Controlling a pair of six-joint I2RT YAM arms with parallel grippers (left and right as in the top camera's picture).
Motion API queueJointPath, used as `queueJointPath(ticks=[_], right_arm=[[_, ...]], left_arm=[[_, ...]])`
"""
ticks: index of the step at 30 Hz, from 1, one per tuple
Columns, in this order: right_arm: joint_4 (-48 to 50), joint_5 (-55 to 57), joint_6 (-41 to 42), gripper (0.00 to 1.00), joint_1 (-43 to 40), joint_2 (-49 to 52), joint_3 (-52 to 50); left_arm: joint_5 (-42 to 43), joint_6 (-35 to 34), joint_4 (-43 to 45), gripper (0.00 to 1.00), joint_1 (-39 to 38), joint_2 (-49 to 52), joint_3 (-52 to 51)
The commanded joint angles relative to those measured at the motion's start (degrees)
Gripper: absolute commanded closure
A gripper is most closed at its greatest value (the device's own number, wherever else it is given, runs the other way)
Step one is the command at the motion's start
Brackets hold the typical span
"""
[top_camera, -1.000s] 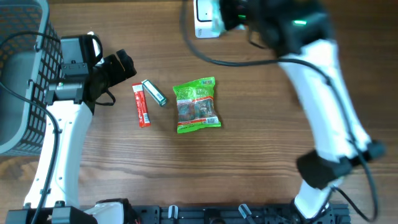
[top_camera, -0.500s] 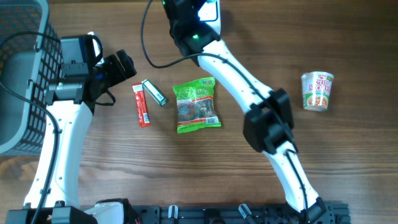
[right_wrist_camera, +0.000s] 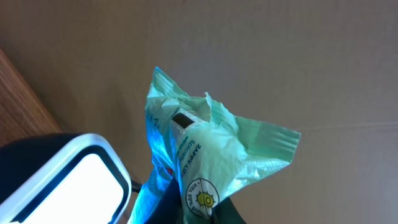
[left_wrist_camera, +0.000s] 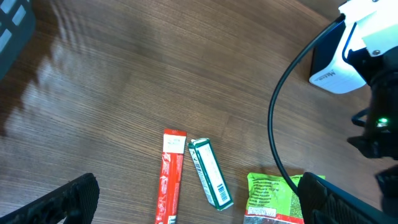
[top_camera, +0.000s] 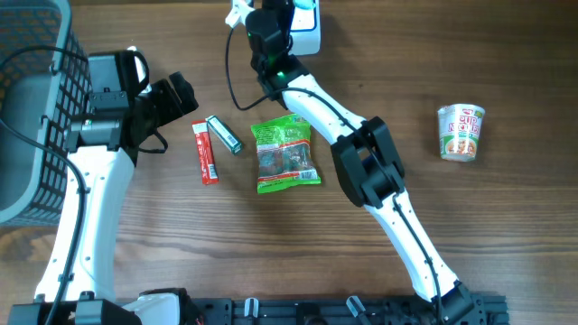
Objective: Scan the item barcode
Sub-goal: 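Hold the pale green bag in front of the scanner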
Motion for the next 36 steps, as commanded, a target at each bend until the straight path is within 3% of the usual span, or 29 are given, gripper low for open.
queueJointPath(ticks=[1,15,28,36], right_arm=[[2.2,-2.3,0.1,0.96,-0.2,1.1,0.9],[-6.1,-2.6,17.2,0.96,-0.3,1.3,0.9],[-5.8,-0.2,18.4,0.96,-0.3,1.3,0.9],[-5.8,9.5,32.8,0.96,-0.3,1.3,0.9]], left_arm=[[-0.4,0.3,0.2,0.0,0.2,0.2,0.2],[-0.4,0.3,0.2,0.0,0.2,0.2,0.2],[-0.4,0.3,0.2,0.0,0.2,0.2,0.2],[-0.4,0.3,0.2,0.0,0.2,0.2,0.2]])
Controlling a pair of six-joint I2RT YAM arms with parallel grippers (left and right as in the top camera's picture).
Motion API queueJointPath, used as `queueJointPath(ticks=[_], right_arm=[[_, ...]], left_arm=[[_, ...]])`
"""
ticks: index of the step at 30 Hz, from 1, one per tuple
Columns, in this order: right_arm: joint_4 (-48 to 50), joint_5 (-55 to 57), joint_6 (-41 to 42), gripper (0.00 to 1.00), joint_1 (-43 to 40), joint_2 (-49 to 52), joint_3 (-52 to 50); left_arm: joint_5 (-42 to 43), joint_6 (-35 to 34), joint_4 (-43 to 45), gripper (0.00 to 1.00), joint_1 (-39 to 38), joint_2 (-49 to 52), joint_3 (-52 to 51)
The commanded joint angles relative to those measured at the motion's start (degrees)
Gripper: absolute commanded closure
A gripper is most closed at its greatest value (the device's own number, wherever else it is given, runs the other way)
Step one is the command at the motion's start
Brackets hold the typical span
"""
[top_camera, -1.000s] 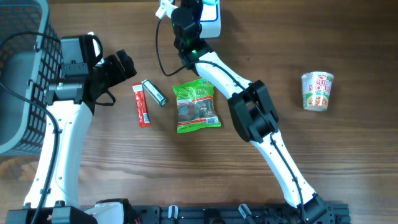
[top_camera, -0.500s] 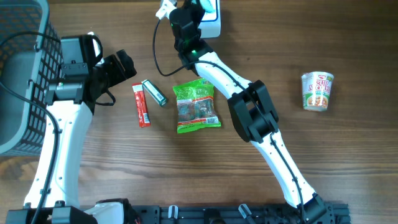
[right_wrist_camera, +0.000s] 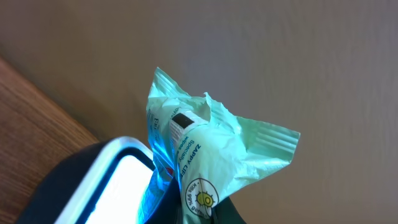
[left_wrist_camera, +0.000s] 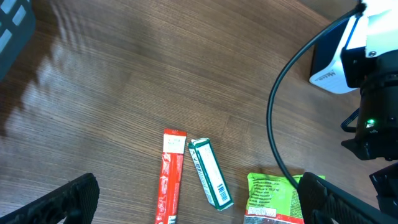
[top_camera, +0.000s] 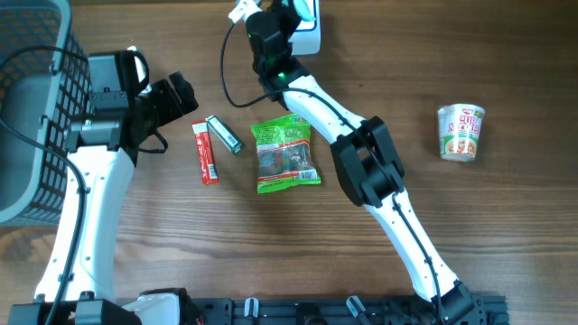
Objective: Scan the item barcode
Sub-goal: 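Hold the pale green bag in front of the scanner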
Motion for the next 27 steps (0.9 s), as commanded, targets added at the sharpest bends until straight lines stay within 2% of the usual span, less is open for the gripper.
queueJointPath(ticks=[1,13,15,20,24,27], right_arm=[[0.0,7.3,10.5,0.96,-0.1,1.0,0.9],[0.1,7.0,10.8,0.96,0.6,1.0,0.9],[2.6,7.0,10.3,0.96,0.5,1.0,0.9],[7.9,7.4,-0.5,0.96,0.6,-1.0,0.9],[6.6,9.2,-0.3,0.96,0.6,-6.4,0.9],[-0.8,9.6,1.1,0.96,0.6,-11.3,0.9]], left_arm=[[-0.4,0.3,0.2,0.0,0.2,0.2,0.2],[-0.4,0.3,0.2,0.0,0.2,0.2,0.2],[-0.4,0.3,0.2,0.0,0.2,0.2,0.2],[-0.4,0.3,0.2,0.0,0.2,0.2,0.2],[-0.4,0.3,0.2,0.0,0.2,0.2,0.2],[-0.4,0.3,0.2,0.0,0.2,0.2,0.2]])
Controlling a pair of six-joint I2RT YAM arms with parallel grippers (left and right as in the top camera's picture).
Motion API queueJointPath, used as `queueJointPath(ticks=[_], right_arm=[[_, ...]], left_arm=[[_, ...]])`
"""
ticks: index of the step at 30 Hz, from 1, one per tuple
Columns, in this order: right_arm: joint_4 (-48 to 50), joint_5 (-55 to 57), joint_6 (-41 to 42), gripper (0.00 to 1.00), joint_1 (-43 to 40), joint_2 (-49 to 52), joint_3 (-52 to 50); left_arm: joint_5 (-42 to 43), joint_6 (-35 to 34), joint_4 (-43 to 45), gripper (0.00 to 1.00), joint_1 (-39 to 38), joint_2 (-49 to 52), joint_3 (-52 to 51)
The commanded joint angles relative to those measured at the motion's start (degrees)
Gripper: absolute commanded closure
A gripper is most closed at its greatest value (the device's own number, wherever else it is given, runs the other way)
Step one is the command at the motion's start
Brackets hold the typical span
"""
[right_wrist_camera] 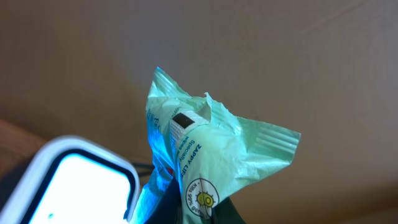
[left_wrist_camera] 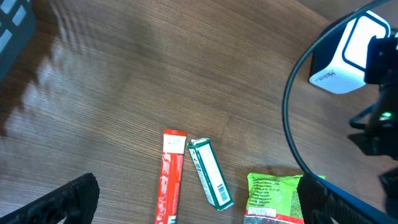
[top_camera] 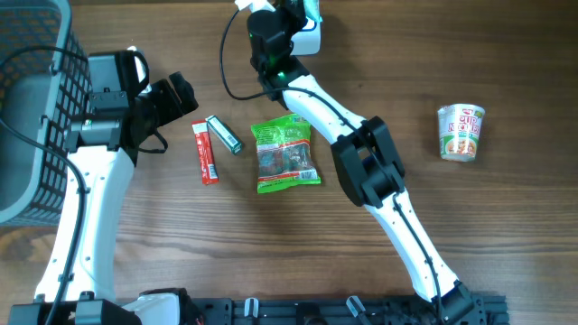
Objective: Scan the item barcode
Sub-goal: 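Hold the pale green bag in front of the scanner, then lower the pale green bag beside the noodle cup and release it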
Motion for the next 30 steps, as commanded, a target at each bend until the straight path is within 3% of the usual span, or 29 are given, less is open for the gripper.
queueJointPath(ticks=[1,7,11,18,22,30], right_arm=[[-9.3,2.1,1.6,0.96,0.5,-12.0,0.9],[-43.3,-5.9,21.7,0.96,0.3,-22.2,0.9],[-68.7,-25.3,36.7,0.96,-0.9,-29.8,0.9],[-98.9,-58.8,44.4,0.96,-10.0,-34.8,0.8],[-104.3,-63.9,48.7,0.96,-16.4,-34.8,-4.3],[-97.7,-63.5,51.8,0.96,-26.3,-34.8,-22.1]], left_arm=[[-0.4,0.3,0.2,0.0,0.2,0.2,0.2],[-0.4,0.3,0.2,0.0,0.2,0.2,0.2],[-0.4,0.3,0.2,0.0,0.2,0.2,0.2],[-0.4,0.3,0.2,0.0,0.2,0.2,0.2],[-0.4,0.3,0.2,0.0,0.2,0.2,0.2],[-0.4,0.3,0.2,0.0,0.2,0.2,0.2]])
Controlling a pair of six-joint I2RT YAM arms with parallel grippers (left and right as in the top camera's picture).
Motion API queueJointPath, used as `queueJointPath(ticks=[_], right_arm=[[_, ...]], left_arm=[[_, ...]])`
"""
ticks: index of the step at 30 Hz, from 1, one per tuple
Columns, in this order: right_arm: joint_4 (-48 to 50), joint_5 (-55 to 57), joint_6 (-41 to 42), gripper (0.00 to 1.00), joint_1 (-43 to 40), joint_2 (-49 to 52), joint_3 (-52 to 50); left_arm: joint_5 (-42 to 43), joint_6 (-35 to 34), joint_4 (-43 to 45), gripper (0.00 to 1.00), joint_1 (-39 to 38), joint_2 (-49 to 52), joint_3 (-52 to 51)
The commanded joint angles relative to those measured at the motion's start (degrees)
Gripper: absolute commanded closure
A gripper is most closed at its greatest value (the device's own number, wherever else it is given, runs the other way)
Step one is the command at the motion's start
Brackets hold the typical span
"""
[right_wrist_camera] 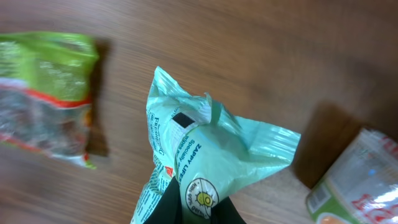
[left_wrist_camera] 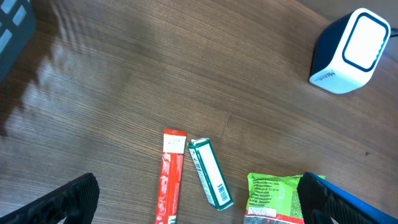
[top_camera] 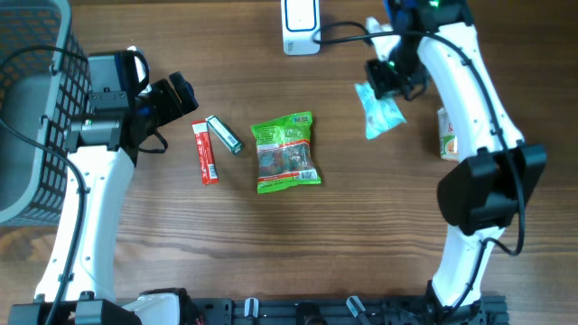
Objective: Scan the item barcode
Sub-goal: 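Lower the pale green bag beside the noodle cup and release it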
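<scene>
My right gripper (top_camera: pixel 390 86) is shut on a mint-green packet (top_camera: pixel 379 115), which hangs above the table at the right, just left of a cup of noodles (top_camera: pixel 448 137). In the right wrist view the packet (right_wrist_camera: pixel 211 155) rises crumpled from the gripper (right_wrist_camera: pixel 200 208), with a small dark label facing up. The white scanner (top_camera: pixel 299 23) stands at the back centre, apart from the packet; it also shows in the left wrist view, scanner (left_wrist_camera: pixel 348 51). My left gripper (top_camera: pixel 172 113) stands open at the left, above the table.
A green snack bag (top_camera: pixel 286 152) lies mid-table, with a red stick pack (top_camera: pixel 205 152) and a green-white box (top_camera: pixel 223 134) to its left, below the left gripper (left_wrist_camera: pixel 196 204). A grey basket (top_camera: pixel 23 171) fills the left edge. The scanner's cable runs along the back.
My right arm has gone from the scanner at the back centre to the right side, still holding the mint packet, now beside the cup of noodles. The left arm has not moved.
At all three earlier moments my right gripper held the mint packet close to the scanner's lit face, at slightly different angles. Now the packet is away from the scanner, over the right of the table. The left gripper stayed open at the left throughout.
</scene>
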Motion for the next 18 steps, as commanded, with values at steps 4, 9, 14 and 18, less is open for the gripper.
queueJointPath(ticks=[4,9,14,18], right_arm=[[9.9,-0.2,2.5,0.96,-5.5,-0.3,-14.3],[15.4,2.0,2.5,0.8,-6.8,-0.3,-17.6],[15.6,3.3,2.5,0.26,-6.8,-0.3,-17.6],[15.5,2.2,3.1,0.07,-6.7,-0.3,-17.6]], left_arm=[[-0.3,0.3,0.1,0.0,0.2,0.2,0.2],[-0.3,0.3,0.1,0.0,0.2,0.2,0.2],[-0.3,0.3,0.1,0.0,0.2,0.2,0.2],[-0.3,0.3,0.1,0.0,0.2,0.2,0.2]])
